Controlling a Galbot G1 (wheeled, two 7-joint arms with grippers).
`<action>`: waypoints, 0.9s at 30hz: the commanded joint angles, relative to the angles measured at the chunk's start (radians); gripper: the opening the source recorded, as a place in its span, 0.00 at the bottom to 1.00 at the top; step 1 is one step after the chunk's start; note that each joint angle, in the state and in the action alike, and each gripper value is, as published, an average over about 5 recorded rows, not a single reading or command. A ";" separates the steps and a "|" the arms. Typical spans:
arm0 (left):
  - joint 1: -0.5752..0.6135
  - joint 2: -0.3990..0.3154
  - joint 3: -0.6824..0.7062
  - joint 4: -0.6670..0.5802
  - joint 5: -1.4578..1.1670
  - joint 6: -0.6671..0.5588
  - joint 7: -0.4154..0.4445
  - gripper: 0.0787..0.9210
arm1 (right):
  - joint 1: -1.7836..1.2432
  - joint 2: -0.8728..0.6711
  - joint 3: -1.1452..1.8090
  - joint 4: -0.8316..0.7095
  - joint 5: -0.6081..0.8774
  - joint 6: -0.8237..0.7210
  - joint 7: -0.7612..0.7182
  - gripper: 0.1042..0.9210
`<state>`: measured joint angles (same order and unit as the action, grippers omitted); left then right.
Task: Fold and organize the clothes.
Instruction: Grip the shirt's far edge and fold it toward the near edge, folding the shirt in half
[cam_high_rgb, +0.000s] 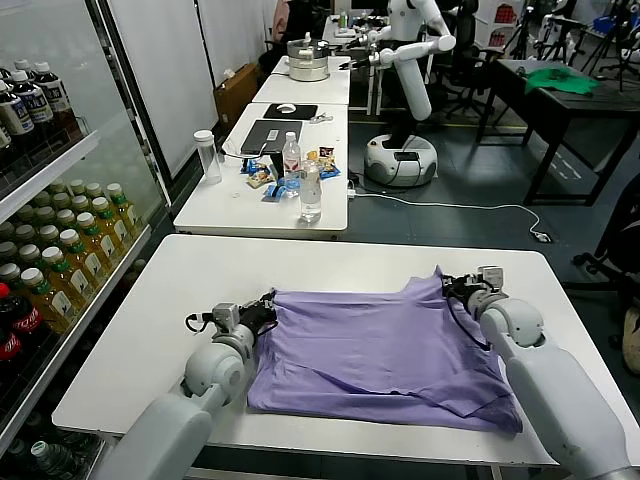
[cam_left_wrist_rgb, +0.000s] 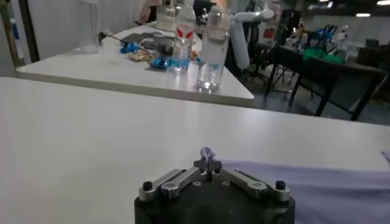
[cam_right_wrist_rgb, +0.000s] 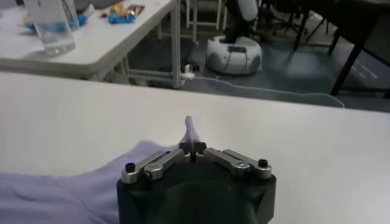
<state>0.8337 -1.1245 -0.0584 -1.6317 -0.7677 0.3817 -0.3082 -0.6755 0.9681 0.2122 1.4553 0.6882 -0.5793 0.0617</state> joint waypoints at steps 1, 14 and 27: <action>0.140 0.063 -0.058 -0.221 -0.031 -0.029 0.001 0.01 | -0.242 -0.115 0.196 0.366 0.025 0.002 0.010 0.00; 0.249 0.144 -0.086 -0.330 -0.065 0.001 0.002 0.01 | -0.659 -0.099 0.472 0.662 0.002 0.001 0.027 0.00; 0.324 0.184 -0.086 -0.368 -0.028 0.047 0.019 0.01 | -0.901 -0.031 0.610 0.777 -0.036 0.001 0.022 0.00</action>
<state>1.0945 -0.9699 -0.1393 -1.9546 -0.8120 0.4082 -0.2923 -1.3272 0.9052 0.6776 2.0852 0.6717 -0.5786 0.0832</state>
